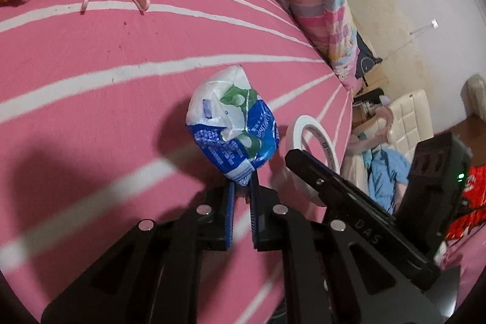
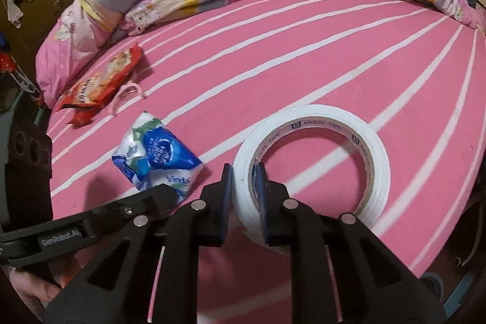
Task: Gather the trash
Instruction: 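Carry the blue wrapper and tape roll with both grippers over the bin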
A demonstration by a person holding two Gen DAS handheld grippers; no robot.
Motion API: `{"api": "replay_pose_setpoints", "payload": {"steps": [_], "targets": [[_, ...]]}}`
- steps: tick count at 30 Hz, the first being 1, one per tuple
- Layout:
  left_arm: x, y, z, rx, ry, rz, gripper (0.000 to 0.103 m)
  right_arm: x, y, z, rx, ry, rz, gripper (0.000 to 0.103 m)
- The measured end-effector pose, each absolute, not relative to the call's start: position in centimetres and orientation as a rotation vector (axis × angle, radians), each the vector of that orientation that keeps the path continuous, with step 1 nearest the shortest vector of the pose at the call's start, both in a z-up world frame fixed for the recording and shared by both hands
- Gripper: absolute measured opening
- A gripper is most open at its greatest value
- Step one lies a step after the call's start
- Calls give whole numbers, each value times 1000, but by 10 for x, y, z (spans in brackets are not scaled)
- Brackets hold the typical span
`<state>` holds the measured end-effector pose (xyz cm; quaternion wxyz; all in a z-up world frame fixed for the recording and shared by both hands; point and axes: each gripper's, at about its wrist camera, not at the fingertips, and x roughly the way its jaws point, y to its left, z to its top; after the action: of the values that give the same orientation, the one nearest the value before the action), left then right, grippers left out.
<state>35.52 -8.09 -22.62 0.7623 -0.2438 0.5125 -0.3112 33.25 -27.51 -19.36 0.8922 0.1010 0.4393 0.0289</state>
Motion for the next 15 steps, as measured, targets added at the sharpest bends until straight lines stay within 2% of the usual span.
{"api": "replay_pose_setpoints", "payload": {"steps": [9,15], "targets": [[282,-98,-185,-510,1070,-698,8,240,-278,-147,243,849,79,16],[215,-123,-186,-551,1129,-725,8,169,-300,-131,280,817,62,16]]}}
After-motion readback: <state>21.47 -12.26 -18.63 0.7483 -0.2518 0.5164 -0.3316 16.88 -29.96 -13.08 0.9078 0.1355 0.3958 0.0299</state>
